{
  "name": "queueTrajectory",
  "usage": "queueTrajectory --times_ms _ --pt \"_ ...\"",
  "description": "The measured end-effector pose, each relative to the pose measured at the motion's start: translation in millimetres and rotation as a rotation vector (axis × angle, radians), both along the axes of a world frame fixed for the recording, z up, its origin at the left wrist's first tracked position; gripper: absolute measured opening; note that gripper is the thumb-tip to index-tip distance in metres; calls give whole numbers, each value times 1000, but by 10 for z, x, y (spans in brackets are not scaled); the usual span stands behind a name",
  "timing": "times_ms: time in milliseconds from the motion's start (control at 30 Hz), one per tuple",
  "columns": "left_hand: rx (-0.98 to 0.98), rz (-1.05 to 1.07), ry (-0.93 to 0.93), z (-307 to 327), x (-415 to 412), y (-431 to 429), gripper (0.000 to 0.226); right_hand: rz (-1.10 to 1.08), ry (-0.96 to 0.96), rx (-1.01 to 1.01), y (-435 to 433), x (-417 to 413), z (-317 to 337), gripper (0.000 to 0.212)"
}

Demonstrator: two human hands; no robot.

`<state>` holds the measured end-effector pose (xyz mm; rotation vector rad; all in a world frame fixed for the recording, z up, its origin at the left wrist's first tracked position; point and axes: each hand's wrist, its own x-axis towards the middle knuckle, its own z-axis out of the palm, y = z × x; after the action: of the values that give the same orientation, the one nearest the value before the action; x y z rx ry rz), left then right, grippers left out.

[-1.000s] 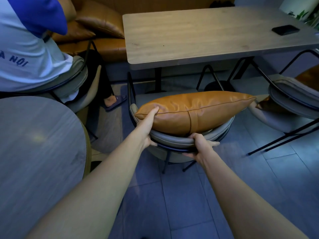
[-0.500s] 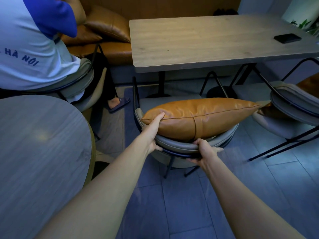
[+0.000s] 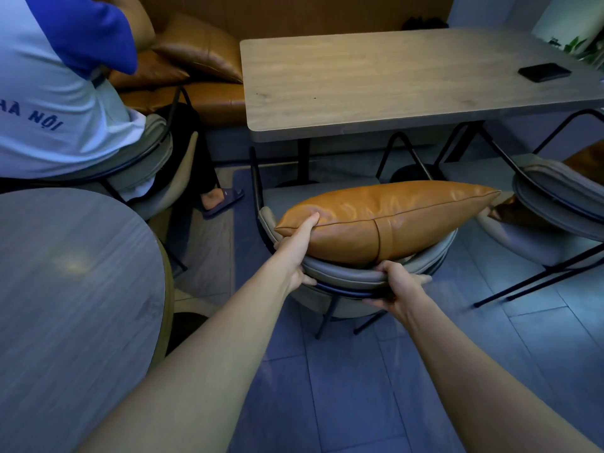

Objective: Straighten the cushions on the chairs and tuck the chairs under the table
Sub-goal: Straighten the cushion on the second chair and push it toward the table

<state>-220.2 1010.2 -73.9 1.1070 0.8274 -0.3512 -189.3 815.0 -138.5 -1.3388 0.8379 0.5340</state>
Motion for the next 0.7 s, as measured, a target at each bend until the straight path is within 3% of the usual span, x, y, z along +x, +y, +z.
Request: queueTrajectory --times_ms 367,700 --pt "17 -13 0 -43 -40 -1 111 -61 -61 -60 0 -129 41 126" --pt "9 -11 9 -91 -93 70 107 -85 -56 -113 134 -249 100 120"
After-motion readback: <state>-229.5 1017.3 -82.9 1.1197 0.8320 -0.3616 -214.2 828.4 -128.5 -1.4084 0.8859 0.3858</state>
